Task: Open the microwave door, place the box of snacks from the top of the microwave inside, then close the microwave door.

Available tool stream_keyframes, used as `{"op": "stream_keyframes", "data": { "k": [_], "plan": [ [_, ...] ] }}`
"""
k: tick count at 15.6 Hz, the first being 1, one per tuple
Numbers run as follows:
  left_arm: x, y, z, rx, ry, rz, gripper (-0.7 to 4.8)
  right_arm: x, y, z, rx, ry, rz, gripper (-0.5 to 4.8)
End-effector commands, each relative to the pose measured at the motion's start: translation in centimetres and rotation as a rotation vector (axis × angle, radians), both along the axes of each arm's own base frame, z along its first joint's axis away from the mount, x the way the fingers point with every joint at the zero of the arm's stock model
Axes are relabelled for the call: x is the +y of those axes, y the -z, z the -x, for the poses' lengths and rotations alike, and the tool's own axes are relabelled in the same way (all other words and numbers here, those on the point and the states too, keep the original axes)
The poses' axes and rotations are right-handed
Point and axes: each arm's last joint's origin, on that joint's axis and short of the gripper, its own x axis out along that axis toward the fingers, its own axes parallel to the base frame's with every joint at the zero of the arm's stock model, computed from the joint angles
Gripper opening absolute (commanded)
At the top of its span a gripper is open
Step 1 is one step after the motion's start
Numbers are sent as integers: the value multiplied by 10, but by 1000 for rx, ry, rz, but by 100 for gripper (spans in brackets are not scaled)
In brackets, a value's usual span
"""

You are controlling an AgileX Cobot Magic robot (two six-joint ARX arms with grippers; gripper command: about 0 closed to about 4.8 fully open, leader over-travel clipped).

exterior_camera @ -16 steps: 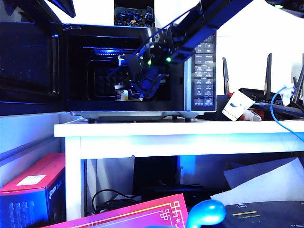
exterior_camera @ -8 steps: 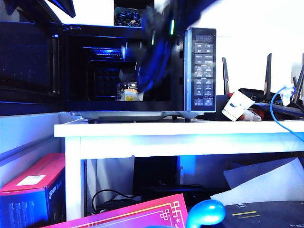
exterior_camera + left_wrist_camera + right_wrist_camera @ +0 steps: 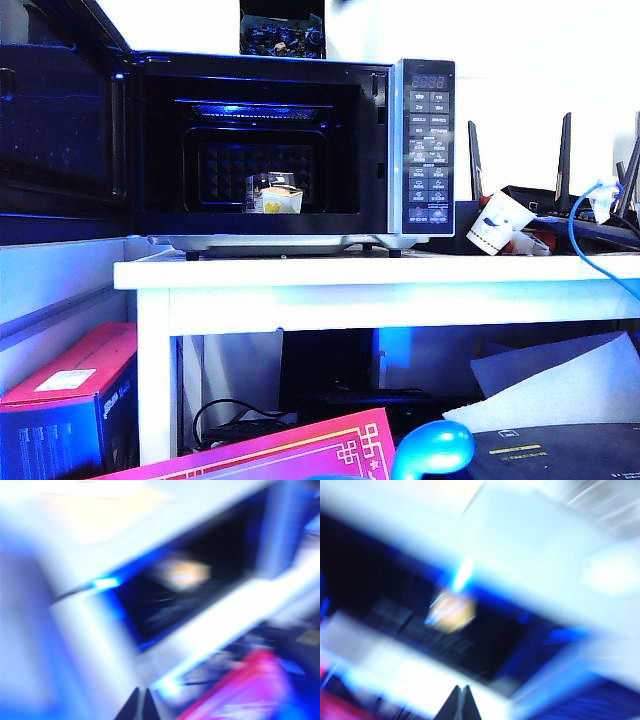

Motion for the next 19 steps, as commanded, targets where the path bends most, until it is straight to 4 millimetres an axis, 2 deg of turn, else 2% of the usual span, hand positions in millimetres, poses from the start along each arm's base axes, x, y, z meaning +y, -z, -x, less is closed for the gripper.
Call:
{"op": "stream_keyframes", "data": {
  "k": [1, 4, 7, 13, 16, 19],
  "plan": [
    [12, -2, 19, 19, -229, -59, -6, -26, -44, 40, -114, 29, -65, -6],
    [14, 13, 17, 153, -307, -157, -6, -54, -80, 85, -209, 29, -130, -6],
    [11, 25, 3, 239, -329, -181, -6, -69, -96, 110, -265, 29, -165, -6],
    [3, 45, -27, 344, -308, -211, -6, -84, -110, 134, -312, 18, -199, -6],
    [-5, 57, -46, 398, -209, -159, -6, -93, -117, 147, -339, 18, -215, -6],
    [-11, 60, -59, 387, -134, -98, -6, -96, -119, 153, -350, 18, -222, -6]
  ]
}}
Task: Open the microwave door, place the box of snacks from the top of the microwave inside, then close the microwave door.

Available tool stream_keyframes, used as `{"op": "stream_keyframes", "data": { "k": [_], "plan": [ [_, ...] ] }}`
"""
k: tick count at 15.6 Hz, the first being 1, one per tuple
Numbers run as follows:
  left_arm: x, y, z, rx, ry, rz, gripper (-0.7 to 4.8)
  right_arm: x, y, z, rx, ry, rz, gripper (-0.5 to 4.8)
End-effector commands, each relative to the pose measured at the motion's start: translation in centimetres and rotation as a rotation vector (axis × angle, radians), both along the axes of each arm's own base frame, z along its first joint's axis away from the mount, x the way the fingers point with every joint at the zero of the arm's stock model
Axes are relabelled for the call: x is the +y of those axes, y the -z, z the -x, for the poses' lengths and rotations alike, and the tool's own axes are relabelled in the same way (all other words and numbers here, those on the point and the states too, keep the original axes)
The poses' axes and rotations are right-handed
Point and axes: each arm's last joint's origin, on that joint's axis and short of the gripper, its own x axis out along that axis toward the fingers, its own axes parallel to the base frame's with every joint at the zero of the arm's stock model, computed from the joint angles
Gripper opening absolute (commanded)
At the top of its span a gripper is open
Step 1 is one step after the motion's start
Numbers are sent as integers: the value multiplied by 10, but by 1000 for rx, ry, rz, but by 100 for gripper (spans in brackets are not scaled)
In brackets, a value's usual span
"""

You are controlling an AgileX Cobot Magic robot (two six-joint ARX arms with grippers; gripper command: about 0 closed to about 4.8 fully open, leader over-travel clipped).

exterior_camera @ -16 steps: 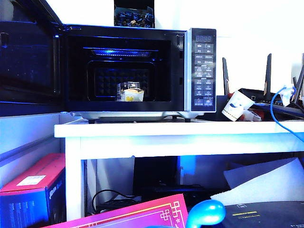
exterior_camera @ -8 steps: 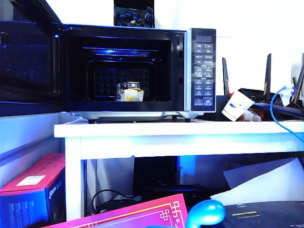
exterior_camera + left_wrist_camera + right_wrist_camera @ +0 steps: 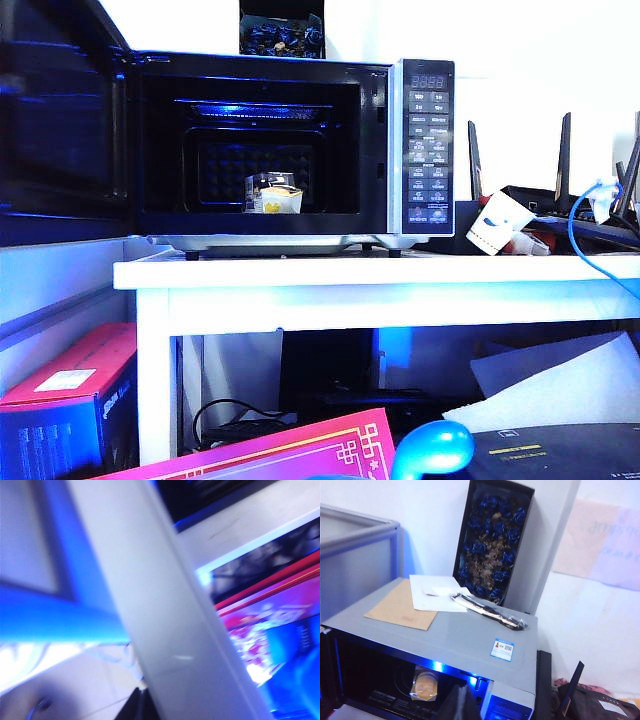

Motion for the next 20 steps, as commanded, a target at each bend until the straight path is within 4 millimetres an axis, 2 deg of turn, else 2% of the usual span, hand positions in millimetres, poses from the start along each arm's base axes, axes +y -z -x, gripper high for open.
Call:
{"op": "stream_keyframes", "data": {
  "k": [1, 7, 15, 20],
  "plan": [
    [-6, -1, -9, -40, 69, 91, -6, -3, -4, 5, -19, -2, -16, -6],
    [-18, -5, -18, -89, 235, 255, -6, -3, -5, 5, -28, -2, -21, -6],
    [-59, 18, -65, -115, 482, 416, -6, -3, -9, 5, -67, -3, -46, -6],
    [-72, 34, -98, -191, 570, 480, -6, -3, -10, 5, -73, -1, -50, -6]
  ]
}}
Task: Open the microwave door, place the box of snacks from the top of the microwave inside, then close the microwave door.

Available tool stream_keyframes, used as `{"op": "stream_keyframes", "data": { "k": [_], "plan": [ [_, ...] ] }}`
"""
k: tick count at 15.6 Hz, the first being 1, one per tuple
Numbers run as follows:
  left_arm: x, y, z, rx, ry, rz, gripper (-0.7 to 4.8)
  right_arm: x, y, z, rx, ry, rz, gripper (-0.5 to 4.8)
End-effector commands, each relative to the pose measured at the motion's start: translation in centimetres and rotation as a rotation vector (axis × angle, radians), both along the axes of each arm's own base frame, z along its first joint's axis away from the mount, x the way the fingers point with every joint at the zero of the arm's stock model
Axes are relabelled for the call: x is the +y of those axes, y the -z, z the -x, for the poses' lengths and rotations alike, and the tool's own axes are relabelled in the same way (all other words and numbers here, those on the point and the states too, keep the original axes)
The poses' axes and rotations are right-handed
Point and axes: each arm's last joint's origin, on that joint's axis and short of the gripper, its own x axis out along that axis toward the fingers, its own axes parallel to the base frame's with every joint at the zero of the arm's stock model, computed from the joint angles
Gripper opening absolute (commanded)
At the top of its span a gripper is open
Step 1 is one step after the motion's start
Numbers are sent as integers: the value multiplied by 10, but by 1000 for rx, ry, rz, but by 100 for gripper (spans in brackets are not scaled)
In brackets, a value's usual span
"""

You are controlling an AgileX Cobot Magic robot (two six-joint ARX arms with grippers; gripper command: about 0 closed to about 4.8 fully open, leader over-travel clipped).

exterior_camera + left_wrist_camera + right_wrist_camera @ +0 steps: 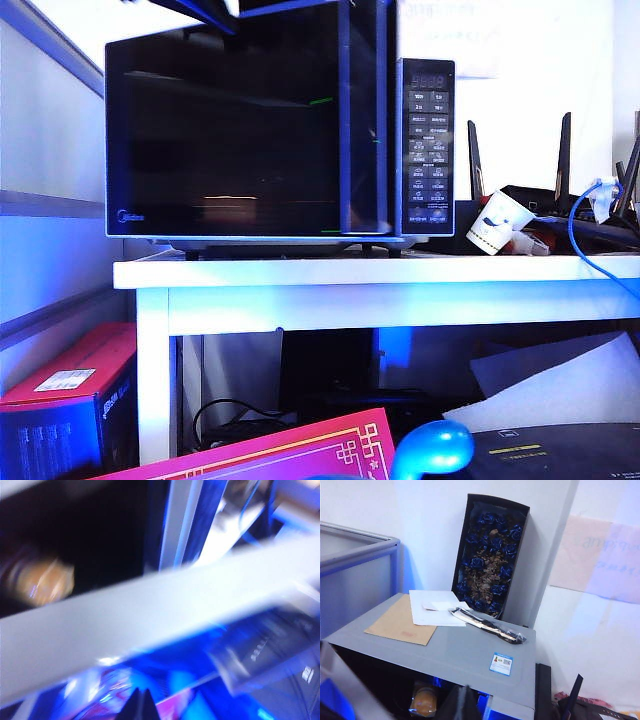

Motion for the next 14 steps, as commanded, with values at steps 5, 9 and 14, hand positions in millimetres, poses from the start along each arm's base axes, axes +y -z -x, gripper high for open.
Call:
{"op": "stream_keyframes", "data": {
  "k": [5, 9, 14],
  "plan": [
    [-21, 10, -33, -154, 80, 95, -6, 0, -5, 0, -46, 1, -32, -6],
    [-54, 17, -45, -278, 90, 112, -6, 0, -6, 0, -50, 2, -35, -6],
    [-78, 24, -51, -361, -10, 85, -6, 0, -5, 0, -45, 1, -32, -6]
  ]
}}
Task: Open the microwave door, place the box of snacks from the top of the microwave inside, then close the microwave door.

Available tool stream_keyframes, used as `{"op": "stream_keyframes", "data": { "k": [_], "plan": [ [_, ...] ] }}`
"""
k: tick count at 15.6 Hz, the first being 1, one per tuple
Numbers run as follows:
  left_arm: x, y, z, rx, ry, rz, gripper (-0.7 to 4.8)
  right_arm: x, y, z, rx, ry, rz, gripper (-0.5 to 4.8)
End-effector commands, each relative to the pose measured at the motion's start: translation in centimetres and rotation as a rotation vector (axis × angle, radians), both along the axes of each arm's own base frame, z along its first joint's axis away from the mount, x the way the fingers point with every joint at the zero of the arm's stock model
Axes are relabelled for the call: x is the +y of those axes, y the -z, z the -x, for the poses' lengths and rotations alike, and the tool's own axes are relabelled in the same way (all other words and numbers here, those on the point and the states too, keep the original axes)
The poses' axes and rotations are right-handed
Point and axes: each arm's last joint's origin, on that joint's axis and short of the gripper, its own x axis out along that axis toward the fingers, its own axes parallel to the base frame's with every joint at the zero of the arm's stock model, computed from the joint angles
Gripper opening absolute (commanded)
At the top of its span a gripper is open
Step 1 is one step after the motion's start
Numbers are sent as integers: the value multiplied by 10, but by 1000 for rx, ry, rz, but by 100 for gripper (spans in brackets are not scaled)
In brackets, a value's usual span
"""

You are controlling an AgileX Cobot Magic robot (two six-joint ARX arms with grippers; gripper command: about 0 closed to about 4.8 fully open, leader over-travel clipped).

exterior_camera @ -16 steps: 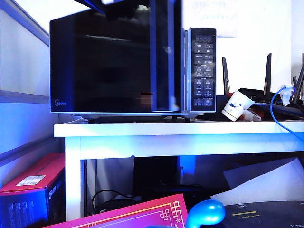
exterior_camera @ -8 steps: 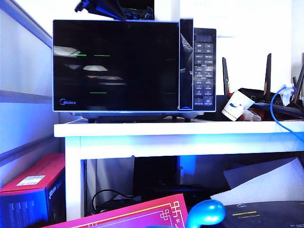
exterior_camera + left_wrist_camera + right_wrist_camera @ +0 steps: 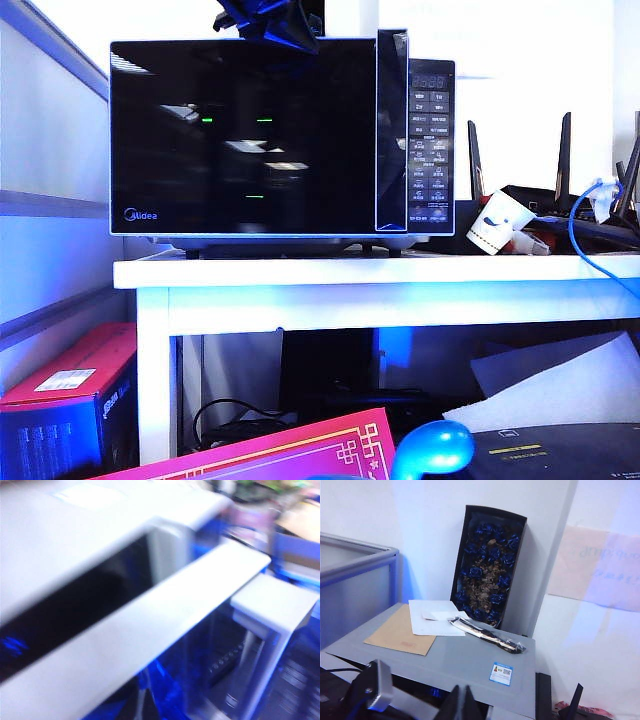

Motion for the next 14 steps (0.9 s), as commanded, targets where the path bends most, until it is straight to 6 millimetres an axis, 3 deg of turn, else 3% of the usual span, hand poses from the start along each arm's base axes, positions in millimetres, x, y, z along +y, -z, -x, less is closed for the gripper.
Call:
{"op": "stream_keyframes", "data": {
  "k": [1, 5, 9, 11, 14],
  "plan": [
    [-7, -1, -5, -60, -23, 28, -6, -1, -2, 3, -11, 0, -10, -6],
    [-12, 9, -14, -75, -80, 23, -6, -2, -2, 3, -8, -2, -8, -6],
    [-10, 21, -26, -98, -300, -22, -6, -4, -3, 6, -13, -3, -11, -6],
    [-7, 17, -28, -138, -423, -26, -6, -4, -3, 7, -8, -2, -8, -6],
    [-5, 9, -24, -156, -444, -11, -6, -6, -4, 10, -12, 1, -12, -6]
  ]
}}
